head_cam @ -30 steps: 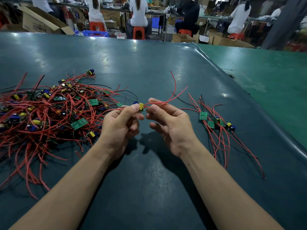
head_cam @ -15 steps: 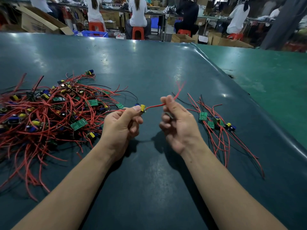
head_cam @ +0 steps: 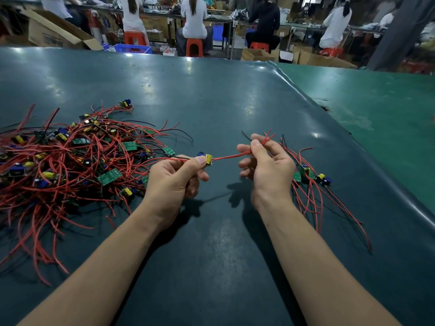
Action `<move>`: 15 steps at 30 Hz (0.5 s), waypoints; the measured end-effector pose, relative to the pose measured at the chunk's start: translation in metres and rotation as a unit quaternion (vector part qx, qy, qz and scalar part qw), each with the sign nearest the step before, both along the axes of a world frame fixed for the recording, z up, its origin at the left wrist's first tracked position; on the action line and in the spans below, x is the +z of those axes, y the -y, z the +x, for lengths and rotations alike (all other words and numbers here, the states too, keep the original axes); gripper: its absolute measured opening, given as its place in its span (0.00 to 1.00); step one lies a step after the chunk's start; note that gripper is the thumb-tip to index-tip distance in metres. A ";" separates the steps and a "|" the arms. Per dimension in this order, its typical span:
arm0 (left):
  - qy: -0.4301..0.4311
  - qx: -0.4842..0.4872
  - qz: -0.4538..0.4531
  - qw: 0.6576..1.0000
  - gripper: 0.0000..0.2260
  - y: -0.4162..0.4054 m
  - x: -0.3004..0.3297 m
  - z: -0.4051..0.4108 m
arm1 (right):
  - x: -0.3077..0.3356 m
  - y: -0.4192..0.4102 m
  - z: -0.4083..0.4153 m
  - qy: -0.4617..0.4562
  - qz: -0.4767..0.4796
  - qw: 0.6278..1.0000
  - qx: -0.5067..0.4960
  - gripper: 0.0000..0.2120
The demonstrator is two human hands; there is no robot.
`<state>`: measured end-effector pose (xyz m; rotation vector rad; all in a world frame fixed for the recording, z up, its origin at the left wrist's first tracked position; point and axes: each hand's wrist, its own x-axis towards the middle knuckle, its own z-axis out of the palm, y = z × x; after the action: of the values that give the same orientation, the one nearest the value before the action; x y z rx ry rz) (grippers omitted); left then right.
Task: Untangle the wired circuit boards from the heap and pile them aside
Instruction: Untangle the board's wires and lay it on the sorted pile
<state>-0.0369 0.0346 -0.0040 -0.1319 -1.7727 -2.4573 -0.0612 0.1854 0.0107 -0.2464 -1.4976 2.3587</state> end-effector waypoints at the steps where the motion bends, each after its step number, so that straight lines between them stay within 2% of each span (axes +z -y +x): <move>1: 0.003 0.003 0.003 1.000 0.11 0.000 0.000 0.000 | 0.001 0.000 0.001 0.011 -0.032 0.999 0.016 0.06; 4: 0.012 0.022 0.012 1.000 0.10 0.001 0.000 -0.002 | 0.004 -0.005 0.000 0.047 -0.119 0.990 0.062 0.10; 7: 0.021 0.046 0.020 0.999 0.13 0.002 -0.002 -0.005 | 0.005 -0.009 -0.002 0.078 -0.151 0.983 0.064 0.07; 10: 0.022 0.057 0.024 0.998 0.11 0.002 -0.002 -0.005 | 0.007 -0.010 -0.003 0.077 -0.180 0.980 0.044 0.01; 14: 0.023 0.054 0.014 0.998 0.10 0.000 -0.002 -0.005 | 0.007 -0.014 -0.004 0.075 -0.213 0.973 0.046 0.01; 15: 0.024 0.054 0.013 0.998 0.10 0.000 -0.002 -0.005 | 0.006 -0.015 -0.004 0.079 -0.228 0.968 0.063 0.03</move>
<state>-0.0421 0.0346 -0.0056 0.0259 -1.7177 -2.4252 -0.0655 0.2002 0.0170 -0.4700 -1.0332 2.8247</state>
